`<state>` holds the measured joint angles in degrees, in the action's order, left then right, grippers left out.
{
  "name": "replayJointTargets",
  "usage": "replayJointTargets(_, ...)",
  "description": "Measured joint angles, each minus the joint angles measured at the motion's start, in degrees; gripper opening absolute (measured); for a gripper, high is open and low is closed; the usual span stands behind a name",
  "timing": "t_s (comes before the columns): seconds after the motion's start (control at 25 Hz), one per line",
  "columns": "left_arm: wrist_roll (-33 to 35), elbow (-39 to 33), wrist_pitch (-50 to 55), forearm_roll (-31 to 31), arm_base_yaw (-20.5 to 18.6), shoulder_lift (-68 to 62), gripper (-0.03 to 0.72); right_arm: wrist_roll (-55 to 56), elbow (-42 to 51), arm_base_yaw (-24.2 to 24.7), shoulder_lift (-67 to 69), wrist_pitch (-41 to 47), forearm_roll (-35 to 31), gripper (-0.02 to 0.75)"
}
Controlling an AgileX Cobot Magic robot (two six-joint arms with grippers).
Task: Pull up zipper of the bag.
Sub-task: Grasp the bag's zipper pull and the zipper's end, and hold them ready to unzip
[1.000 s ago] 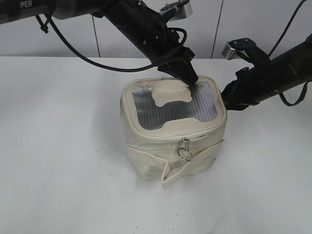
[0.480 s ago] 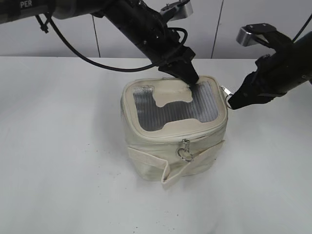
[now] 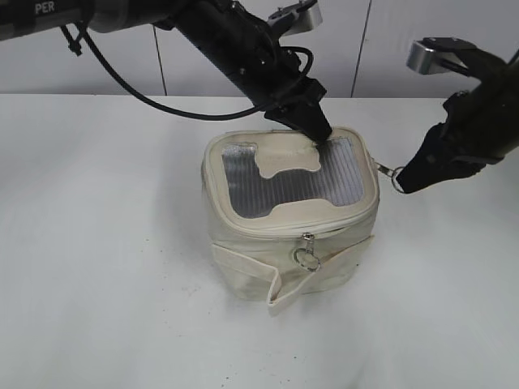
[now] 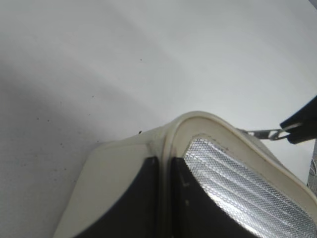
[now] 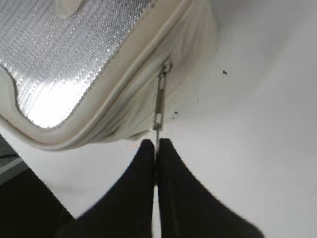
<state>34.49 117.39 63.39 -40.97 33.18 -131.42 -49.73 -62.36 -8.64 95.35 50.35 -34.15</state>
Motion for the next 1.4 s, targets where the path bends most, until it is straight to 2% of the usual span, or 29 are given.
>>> replayJointTargets(0.28, 0.0, 0.0, -0.1, 0.0, 0.0, 0.0, 0.036, 7.2, 0.8, -1.6, -3.1, 6.2, 4.1, 0.005)
replayJointTargets(0.64, 0.1, 0.0, 0.3, -0.4, 0.2, 0.0, 0.033, 12.9, 10.2, -5.5, -11.7, 5.3, 5.8, 0.005)
replayJointTargets(0.84, 0.2, 0.0, 0.3, -0.4, 0.5, 0.0, 0.033, 14.6, 11.6, -12.9, -14.0, 2.9, 5.7, 0.005)
replayJointTargets(1.08, 0.2, 0.0, 0.2, -0.2, 0.5, 0.0, 0.033, 15.1, 11.8, -24.9, -14.0, -6.9, 2.3, 0.005)
replayJointTargets(1.24, 0.2, 0.0, 0.5, -0.2, 0.4, 0.0, 0.032, 15.6, 11.8, -28.9, -13.1, -10.6, 2.2, 0.005)
replayJointTargets(1.4, 0.2, 0.0, 0.7, -0.2, 0.4, 0.0, 0.033, 17.1, 11.6, -29.5, -12.1, -11.0, 2.7, 0.005)
